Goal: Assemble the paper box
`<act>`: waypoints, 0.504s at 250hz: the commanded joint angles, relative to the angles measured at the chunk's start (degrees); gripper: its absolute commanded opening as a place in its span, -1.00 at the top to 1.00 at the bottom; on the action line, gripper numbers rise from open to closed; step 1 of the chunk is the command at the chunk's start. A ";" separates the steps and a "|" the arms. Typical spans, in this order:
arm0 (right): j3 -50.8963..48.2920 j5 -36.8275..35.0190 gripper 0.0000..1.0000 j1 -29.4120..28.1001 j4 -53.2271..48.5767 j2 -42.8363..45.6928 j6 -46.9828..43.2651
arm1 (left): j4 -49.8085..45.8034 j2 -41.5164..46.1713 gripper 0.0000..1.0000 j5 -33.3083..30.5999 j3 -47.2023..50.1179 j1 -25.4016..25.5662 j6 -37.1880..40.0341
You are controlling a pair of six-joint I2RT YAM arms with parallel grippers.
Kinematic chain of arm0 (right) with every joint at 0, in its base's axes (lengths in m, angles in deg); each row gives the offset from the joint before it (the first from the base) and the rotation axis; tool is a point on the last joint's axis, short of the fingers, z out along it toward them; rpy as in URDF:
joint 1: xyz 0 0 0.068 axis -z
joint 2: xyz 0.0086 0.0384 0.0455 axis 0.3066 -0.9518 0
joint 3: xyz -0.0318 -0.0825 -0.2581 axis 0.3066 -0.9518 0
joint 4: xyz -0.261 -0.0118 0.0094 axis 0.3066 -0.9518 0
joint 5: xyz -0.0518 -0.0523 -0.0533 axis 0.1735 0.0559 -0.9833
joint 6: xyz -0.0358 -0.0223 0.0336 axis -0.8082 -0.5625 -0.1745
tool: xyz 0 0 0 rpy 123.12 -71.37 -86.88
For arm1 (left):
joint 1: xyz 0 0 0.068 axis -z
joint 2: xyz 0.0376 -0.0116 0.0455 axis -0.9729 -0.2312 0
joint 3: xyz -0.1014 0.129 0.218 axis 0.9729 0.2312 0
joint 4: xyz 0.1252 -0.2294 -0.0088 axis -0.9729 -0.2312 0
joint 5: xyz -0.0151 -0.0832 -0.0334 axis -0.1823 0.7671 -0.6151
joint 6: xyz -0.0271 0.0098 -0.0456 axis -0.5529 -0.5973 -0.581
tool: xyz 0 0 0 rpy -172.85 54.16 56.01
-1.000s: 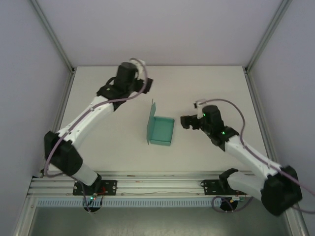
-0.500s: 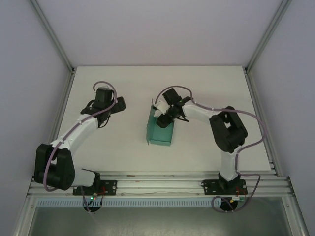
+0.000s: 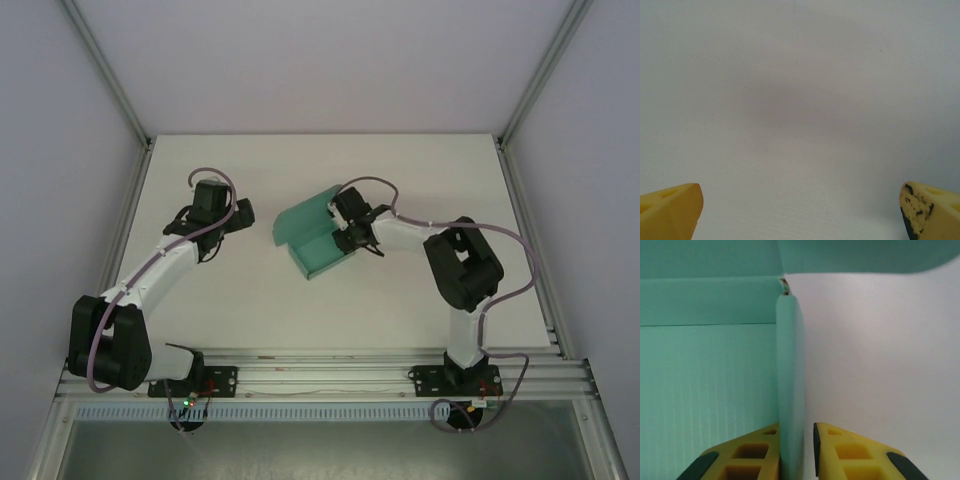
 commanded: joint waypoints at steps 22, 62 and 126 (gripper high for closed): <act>-3.29 -14.46 0.72 -3.04 -5.47 3.87 28.01 | 0.62 0.08 -1.00 -1.00 -0.44 -0.25 -1.32; -6.76 -14.32 0.59 -6.09 -4.97 5.10 33.59 | 0.64 0.04 -1.00 0.59 -0.33 -0.23 2.13; -4.21 -16.63 0.38 -6.26 -6.53 7.79 29.49 | 5.31 1.05 -1.00 5.96 1.47 -0.16 6.60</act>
